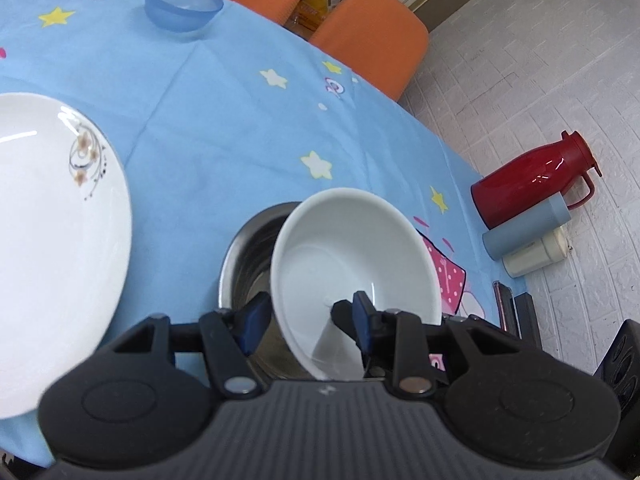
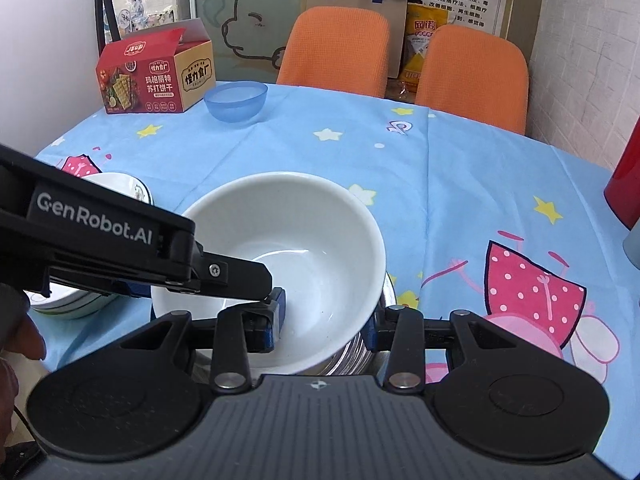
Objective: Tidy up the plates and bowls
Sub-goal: 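Lower the white bowl into the steel bowl, open both tools, then move both tools to the rim of the clear blue bowl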
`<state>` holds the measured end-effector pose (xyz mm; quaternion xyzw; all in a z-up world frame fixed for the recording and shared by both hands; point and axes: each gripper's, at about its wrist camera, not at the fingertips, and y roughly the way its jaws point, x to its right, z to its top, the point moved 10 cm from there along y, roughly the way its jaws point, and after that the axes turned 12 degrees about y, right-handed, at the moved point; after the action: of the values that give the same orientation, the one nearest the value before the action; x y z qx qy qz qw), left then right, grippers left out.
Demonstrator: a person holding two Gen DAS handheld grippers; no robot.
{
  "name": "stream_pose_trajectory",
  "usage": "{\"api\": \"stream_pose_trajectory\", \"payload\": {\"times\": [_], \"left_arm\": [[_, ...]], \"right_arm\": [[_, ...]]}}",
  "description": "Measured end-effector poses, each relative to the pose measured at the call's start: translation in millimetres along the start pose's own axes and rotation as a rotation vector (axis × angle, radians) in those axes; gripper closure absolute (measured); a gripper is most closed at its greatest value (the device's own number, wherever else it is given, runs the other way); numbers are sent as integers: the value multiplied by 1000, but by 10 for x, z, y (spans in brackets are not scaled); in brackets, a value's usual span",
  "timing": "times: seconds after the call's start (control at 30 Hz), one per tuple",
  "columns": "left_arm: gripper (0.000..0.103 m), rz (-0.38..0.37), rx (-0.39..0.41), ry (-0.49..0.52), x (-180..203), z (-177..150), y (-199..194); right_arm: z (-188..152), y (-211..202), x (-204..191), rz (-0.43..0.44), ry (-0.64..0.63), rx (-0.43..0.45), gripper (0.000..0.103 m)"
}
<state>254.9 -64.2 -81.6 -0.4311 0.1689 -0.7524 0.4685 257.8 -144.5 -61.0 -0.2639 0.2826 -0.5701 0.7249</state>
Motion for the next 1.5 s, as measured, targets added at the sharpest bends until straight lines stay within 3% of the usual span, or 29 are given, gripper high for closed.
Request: {"api": "stream_pose_trajectory", "payload": {"times": [0.13, 0.2, 0.3, 0.4, 0.63, 0.9, 1.1, 1.5], "left_arm": [[71, 4, -3, 40, 28, 32, 24], [53, 4, -10, 47, 40, 43, 24], [36, 0, -3, 46, 51, 81, -23], [32, -9, -3, 37, 54, 123, -114], [31, -38, 80, 62, 65, 345, -497], [30, 69, 164, 132, -210, 664, -820], [30, 165, 191, 182, -487, 848, -876], [30, 237, 209, 201, -1051, 1476, -712]], "right_arm": [[-35, 30, -2, 10, 5, -2, 33], [-56, 22, 24, 7, 9, -1, 32], [-54, -12, 61, 18, 29, 2, 31], [-41, -69, 84, 31, 47, 10, 29], [97, -297, 219, 2, 67, 81, 18], [317, -435, 261, 9, 81, 131, 8], [564, -277, 66, 38, 42, 124, 2], [1133, 302, -295, 72, -10, 63, 0]]}}
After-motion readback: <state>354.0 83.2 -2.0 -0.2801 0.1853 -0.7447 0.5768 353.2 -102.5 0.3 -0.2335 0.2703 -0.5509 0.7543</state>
